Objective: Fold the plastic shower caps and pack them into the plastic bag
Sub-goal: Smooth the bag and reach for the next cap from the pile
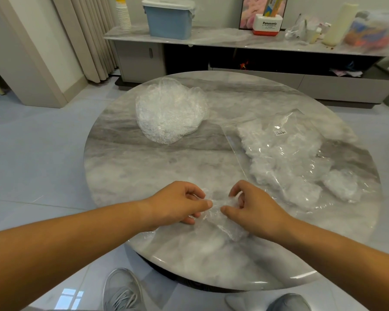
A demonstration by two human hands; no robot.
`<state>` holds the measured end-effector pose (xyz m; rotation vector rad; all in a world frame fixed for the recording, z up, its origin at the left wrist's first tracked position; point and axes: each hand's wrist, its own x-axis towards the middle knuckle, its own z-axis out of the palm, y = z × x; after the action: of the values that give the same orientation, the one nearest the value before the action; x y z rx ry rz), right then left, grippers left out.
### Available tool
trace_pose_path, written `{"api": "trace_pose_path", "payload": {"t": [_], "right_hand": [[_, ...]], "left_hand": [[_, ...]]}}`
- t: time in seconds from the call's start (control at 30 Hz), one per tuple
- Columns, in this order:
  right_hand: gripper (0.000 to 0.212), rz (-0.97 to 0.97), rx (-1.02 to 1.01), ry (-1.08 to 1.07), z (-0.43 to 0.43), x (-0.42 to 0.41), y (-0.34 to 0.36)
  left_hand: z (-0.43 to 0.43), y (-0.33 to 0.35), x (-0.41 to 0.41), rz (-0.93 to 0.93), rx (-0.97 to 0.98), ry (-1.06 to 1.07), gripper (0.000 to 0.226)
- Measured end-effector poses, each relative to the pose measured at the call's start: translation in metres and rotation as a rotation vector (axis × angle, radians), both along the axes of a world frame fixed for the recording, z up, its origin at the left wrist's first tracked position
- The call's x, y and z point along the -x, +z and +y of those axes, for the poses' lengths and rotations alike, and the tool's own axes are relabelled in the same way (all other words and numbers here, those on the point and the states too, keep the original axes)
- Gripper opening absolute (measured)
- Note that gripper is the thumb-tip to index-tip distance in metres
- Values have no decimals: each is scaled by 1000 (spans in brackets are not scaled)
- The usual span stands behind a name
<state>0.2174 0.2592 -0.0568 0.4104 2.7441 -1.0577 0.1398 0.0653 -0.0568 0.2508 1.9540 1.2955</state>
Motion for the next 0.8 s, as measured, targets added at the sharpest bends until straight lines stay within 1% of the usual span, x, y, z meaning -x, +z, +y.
{"api": "trace_pose_path", "payload": {"t": [0.07, 0.13, 0.17, 0.23, 0.3, 0.4, 0.47, 0.57, 0.63, 0.7, 0.8], "right_hand": [[31, 118, 237, -39, -5, -1, 2], [35, 193, 410, -21, -13, -3, 4], [35, 214, 455, 4, -16, -5, 4], [37, 228, 465, 77, -20, -9, 2], [43, 207, 415, 177, -21, -13, -1], [60, 112, 340, 326, -19, -16, -7], [62, 67, 268, 407, -18, -16, -9], [58, 87, 132, 522, -16, -15, -10], [67, 104, 42, 568, -15, -14, -13], [73, 122, -67, 612, -15, -13, -18], [69, 165, -184, 705, -16, -13, -21]], "left_hand": [[0, -1, 1, -5, -10, -3, 38], [-1, -2, 2, -21, -28, -6, 42], [-2, -3, 3, -31, -38, -12, 41], [-4, -3, 3, -52, -63, -29, 36], [-6, 0, 2, -66, -79, -37, 37], [-12, 4, 4, -101, -95, -56, 45], [-15, 6, 7, -138, -117, -46, 51], [-16, 7, 12, -171, -156, 14, 52], [-17, 9, 14, -147, -155, 39, 48], [-18, 11, 17, -62, -107, 73, 45], [-19, 7, 25, 260, 93, 51, 46]]}}
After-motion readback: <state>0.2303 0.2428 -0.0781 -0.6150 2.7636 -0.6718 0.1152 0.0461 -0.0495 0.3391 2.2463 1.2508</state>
